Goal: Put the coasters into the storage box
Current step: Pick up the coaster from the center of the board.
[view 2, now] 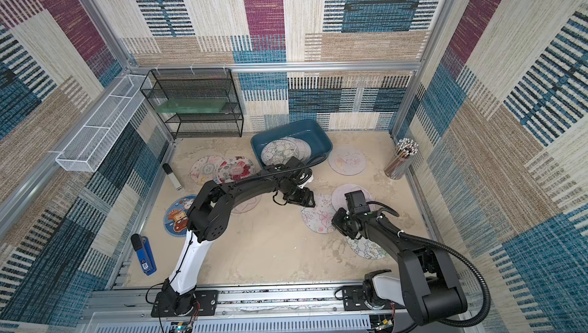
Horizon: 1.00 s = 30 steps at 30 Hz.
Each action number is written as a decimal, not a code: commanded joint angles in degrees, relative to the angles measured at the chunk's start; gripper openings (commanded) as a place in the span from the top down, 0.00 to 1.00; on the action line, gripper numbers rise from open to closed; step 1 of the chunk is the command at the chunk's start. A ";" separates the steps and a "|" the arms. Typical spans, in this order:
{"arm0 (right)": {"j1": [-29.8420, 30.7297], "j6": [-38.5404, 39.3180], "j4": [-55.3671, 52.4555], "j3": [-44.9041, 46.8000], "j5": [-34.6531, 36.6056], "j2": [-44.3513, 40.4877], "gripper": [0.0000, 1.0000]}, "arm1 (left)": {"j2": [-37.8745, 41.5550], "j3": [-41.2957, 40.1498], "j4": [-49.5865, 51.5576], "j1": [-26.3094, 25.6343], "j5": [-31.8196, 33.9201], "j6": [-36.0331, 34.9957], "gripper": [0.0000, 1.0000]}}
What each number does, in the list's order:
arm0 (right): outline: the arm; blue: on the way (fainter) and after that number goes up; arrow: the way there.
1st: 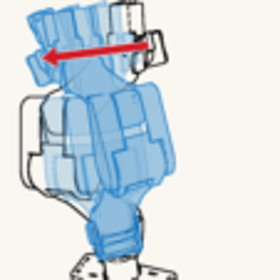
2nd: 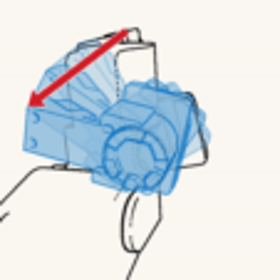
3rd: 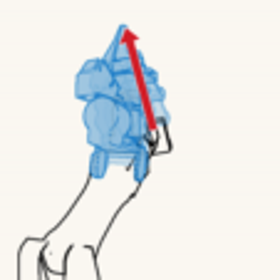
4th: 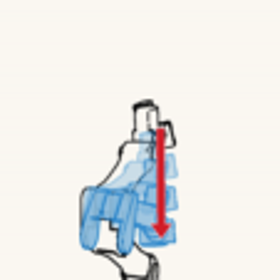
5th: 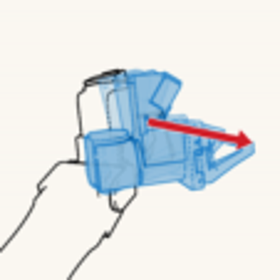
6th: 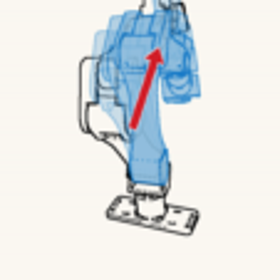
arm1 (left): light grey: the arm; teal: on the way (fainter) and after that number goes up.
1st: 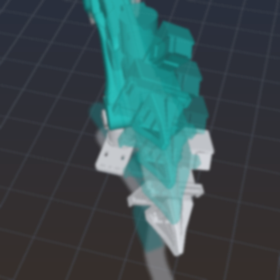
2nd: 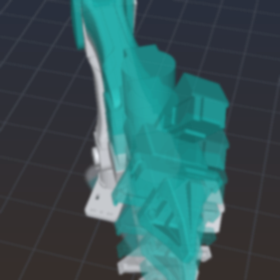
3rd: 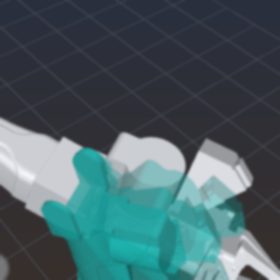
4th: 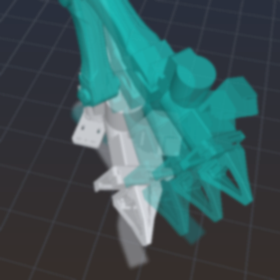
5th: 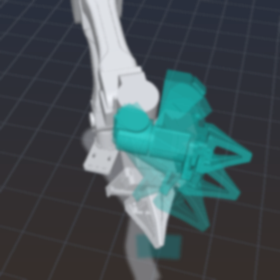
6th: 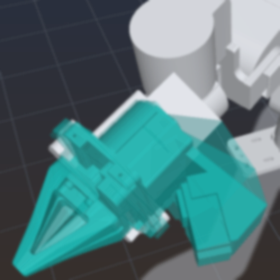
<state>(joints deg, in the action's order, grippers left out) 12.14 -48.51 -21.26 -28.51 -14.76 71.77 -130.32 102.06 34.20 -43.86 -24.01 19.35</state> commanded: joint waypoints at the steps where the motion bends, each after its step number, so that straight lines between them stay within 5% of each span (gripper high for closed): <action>1: 0.32 0.87 -1.93 -0.66 0.69 0.13 0.85 | 0.13 -1.29 3.15 0.13 1.71 -0.05 0.34; 10: 2.01 1.63 -2.88 -3.07 -0.52 -0.87 0.97 | 4.13 -4.59 0.66 1.52 1.42 2.66 0.28; 30: 9.92 5.42 -9.79 -31.03 -0.35 5.17 0.99 | 27.12 -28.53 -9.50 13.31 -0.47 10.40 0.17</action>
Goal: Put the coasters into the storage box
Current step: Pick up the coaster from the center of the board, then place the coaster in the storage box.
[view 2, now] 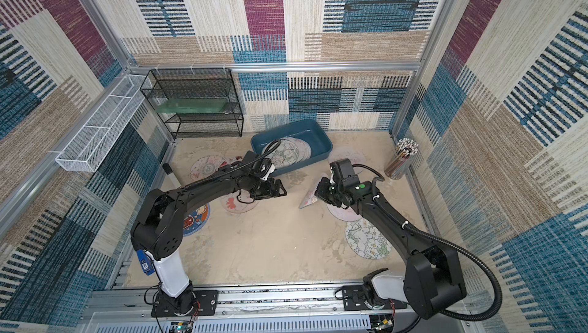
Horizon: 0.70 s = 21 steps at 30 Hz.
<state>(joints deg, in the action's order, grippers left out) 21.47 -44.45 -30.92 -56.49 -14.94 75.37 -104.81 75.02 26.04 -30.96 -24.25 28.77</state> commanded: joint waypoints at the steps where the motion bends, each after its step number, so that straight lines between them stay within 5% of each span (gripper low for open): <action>1: 0.75 1.60 0.09 -4.89 -0.34 2.58 0.99 | 2.30 -2.16 -1.27 0.70 -0.10 0.91 0.17; 21: 1.15 9.43 12.01 -39.87 -7.54 30.92 0.99 | 14.62 -14.78 -1.70 3.80 1.57 2.05 0.16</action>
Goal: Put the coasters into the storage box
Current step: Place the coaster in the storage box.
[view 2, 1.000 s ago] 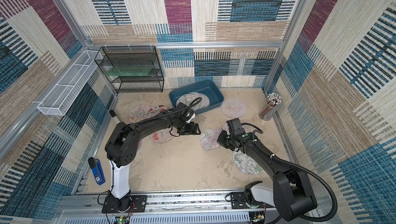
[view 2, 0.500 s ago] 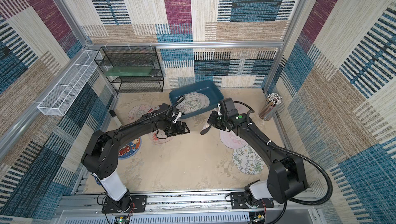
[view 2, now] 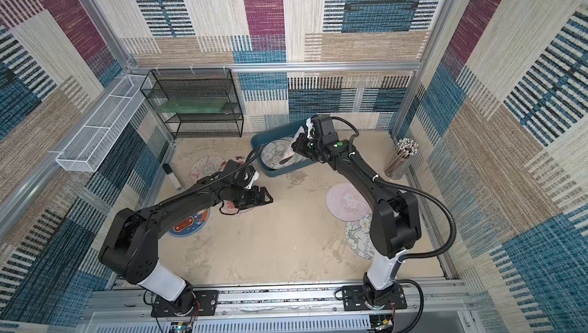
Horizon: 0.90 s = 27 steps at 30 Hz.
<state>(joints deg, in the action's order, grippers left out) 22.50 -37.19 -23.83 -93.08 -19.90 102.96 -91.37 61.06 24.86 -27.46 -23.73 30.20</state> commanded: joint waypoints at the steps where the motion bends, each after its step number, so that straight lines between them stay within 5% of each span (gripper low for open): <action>1: 0.19 2.36 5.37 -5.32 -3.25 5.42 0.99 | 1.65 -1.22 -0.35 0.39 1.29 0.72 0.16; 12: 0.28 5.42 8.98 -22.22 -11.49 26.08 0.99 | 5.83 -4.39 0.89 1.79 3.20 1.18 0.16; 22: -6.48 8.64 -0.41 -23.73 -8.89 35.23 0.95 | 6.48 -4.72 1.21 2.41 3.60 1.35 0.15; 25: -7.96 8.65 -1.66 -23.97 -8.84 35.20 0.87 | 6.13 -4.72 1.00 2.55 3.51 1.53 0.15; 27: -8.39 9.13 -3.52 -24.68 -7.97 35.34 0.72 | 5.77 -4.64 0.84 2.52 3.42 1.53 0.15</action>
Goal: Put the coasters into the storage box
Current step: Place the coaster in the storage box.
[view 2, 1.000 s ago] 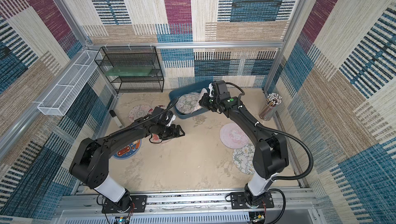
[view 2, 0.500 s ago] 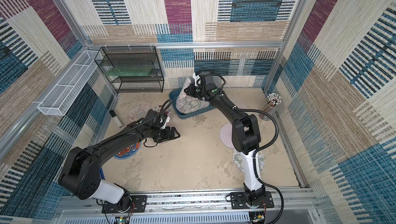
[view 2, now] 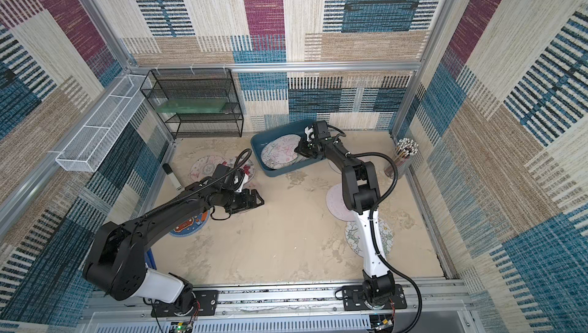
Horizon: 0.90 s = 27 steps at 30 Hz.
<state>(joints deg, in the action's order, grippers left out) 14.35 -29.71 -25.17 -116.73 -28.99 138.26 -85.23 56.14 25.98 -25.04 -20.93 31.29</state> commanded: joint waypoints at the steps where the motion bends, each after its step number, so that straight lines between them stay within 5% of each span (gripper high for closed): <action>1: -0.35 1.88 -3.24 -1.29 1.76 0.04 0.63 | -0.54 0.29 -0.31 0.15 0.54 0.48 0.15; 4: -0.50 1.94 -4.74 -0.75 3.37 -0.75 0.40 | -0.86 0.59 -0.21 0.24 0.54 0.40 0.15; 7: -0.64 1.98 -5.13 -0.09 5.33 -2.03 0.27 | -0.91 0.98 0.12 0.30 0.86 0.35 0.15; 15: -0.69 2.70 -6.87 -0.26 7.04 -5.86 0.13 | -0.18 1.47 1.05 1.69 2.35 0.58 0.15; 27: 0.82 6.01 -8.05 4.18 2.30 -14.57 0.07 | 0.36 2.66 3.82 8.34 7.35 -1.37 0.15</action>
<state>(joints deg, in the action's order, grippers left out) 14.46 -25.43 -33.21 -113.95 -24.08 125.78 -85.08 58.28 28.38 -18.00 -16.29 31.29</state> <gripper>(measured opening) 0.918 0.853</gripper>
